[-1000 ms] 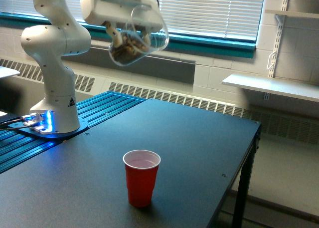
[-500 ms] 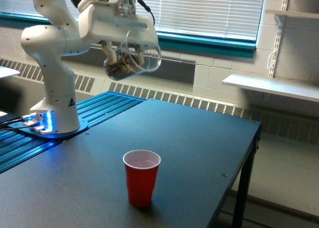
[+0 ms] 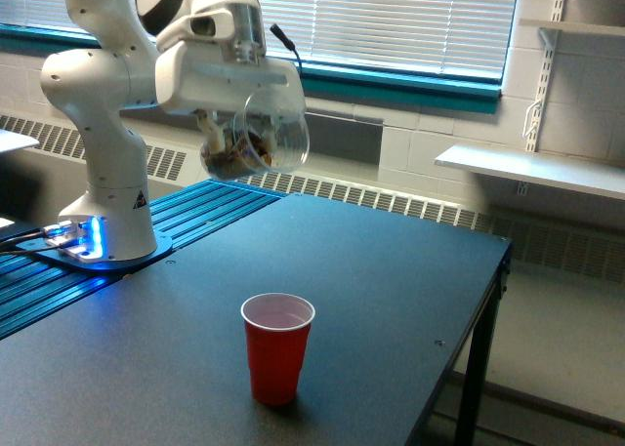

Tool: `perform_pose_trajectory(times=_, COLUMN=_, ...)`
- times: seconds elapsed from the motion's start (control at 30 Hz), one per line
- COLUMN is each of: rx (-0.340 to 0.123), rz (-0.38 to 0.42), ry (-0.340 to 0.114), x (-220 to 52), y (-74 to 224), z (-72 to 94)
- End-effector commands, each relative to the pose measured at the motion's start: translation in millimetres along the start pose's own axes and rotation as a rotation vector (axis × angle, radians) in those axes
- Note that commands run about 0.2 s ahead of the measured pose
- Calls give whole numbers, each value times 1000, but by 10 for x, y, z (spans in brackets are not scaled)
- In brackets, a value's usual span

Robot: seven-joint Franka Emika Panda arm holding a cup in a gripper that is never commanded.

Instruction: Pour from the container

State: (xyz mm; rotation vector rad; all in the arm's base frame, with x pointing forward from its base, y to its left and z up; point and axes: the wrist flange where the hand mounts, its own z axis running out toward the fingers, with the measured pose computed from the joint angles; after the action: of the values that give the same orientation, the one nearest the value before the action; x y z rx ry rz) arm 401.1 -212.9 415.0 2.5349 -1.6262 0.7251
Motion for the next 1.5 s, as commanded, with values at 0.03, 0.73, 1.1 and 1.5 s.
perform_pose_trajectory(times=0.03, rx=-21, rz=27, ry=-12, x=-86, y=-10, z=129)
perform_pose_trajectory(times=0.73, rx=-111, rz=42, ry=-89, x=-277, y=66, z=472)
perform_pose_trajectory(times=1.1, rx=-160, rz=60, ry=-115, x=-308, y=76, z=623)
perform_pose_trajectory(times=1.5, rx=-205, rz=53, ry=-139, x=-359, y=69, z=762)
